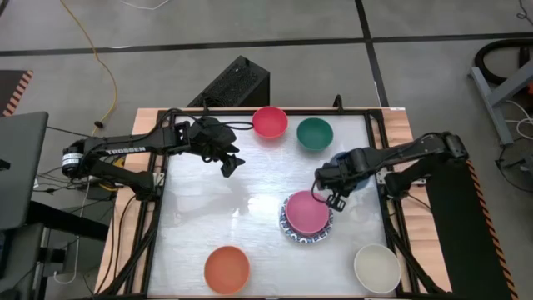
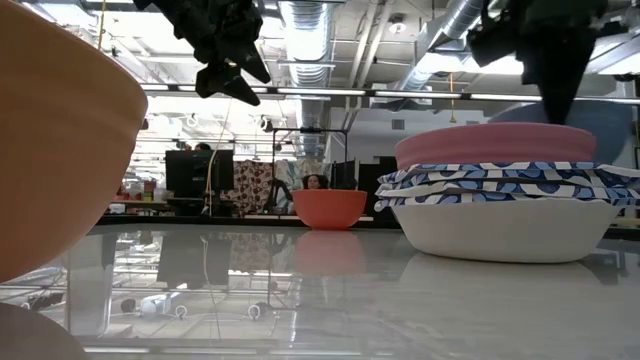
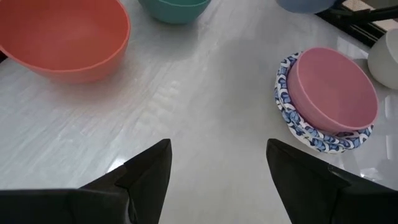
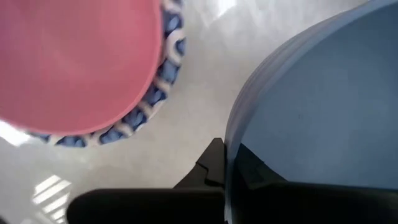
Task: Nest bowls inside each other by size order
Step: Stack the blue bowl into the pink bowl
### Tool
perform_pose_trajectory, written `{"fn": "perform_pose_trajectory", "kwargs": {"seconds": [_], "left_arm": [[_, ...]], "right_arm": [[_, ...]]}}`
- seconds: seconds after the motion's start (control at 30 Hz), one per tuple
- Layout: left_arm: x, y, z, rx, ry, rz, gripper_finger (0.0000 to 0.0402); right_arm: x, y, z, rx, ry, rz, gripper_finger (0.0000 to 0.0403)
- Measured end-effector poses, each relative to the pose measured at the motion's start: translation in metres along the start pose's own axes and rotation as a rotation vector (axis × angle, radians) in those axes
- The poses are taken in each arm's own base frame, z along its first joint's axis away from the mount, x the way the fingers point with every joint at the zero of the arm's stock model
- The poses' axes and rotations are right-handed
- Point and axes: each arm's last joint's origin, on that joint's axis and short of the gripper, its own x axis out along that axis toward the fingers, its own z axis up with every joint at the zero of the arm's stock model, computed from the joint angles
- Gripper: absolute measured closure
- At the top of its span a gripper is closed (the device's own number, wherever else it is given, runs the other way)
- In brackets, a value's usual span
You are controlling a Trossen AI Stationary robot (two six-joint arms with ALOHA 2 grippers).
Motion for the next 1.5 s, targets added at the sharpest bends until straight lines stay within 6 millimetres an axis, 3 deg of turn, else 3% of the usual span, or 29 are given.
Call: {"fn": "perform_pose_trajectory", "kwargs": {"seconds": [0.7, 1.5], "left_arm": [[0.000, 0.000, 0.000, -0.054, 0.000, 0.000, 0.0150], [0.000, 0.001, 0.000, -0.070, -0.016, 0.042, 0.0150]], "right_arm": [[0.001, -0.036, 0.040, -0.207, -0.163, 0.012, 0.0394], [-0.002, -0.022, 0.046, -0.797, -0.283, -0.019, 0.0392]]}}
